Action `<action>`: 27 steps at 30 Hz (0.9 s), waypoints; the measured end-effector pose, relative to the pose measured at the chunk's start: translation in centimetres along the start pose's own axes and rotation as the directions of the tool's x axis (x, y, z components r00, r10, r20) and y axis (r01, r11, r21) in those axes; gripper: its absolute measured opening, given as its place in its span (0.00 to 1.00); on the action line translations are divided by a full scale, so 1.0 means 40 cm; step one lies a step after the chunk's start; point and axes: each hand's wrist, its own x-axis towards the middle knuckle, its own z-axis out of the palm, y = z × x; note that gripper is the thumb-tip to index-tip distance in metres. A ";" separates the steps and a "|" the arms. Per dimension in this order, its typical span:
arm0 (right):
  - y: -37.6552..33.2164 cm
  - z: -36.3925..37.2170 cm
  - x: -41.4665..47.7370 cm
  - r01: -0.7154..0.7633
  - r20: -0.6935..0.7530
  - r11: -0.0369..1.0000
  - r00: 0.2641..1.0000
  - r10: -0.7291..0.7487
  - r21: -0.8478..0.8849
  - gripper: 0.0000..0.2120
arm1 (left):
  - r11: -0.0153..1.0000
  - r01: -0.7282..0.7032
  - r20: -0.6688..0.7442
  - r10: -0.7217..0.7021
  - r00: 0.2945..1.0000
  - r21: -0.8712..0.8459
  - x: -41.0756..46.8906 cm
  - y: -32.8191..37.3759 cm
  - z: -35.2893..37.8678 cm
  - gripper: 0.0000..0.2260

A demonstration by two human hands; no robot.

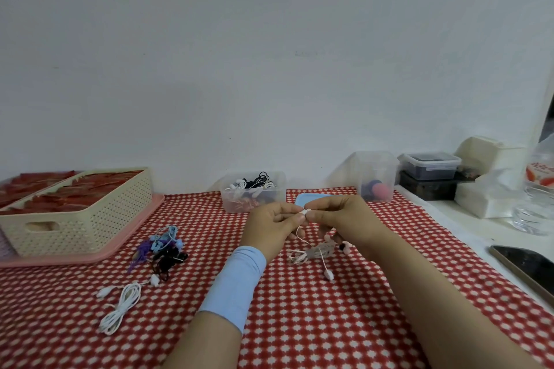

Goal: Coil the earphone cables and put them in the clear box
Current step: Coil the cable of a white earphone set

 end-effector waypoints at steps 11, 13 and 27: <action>-0.009 -0.024 0.000 -0.185 0.240 0.966 0.961 0.140 0.180 0.07 | 0.996 0.039 0.118 -0.029 0.993 -0.079 -0.011 0.017 -0.024 0.06; -0.003 -0.021 0.003 -0.223 0.275 0.958 0.947 0.168 0.183 0.07 | 0.994 0.053 0.148 -0.038 0.988 -0.100 -0.011 0.015 -0.024 0.07; -0.005 -0.013 0.006 -0.117 0.111 0.993 0.987 0.114 0.026 0.09 | 0.994 0.081 0.111 -0.073 0.991 -0.073 0.000 0.004 -0.024 0.05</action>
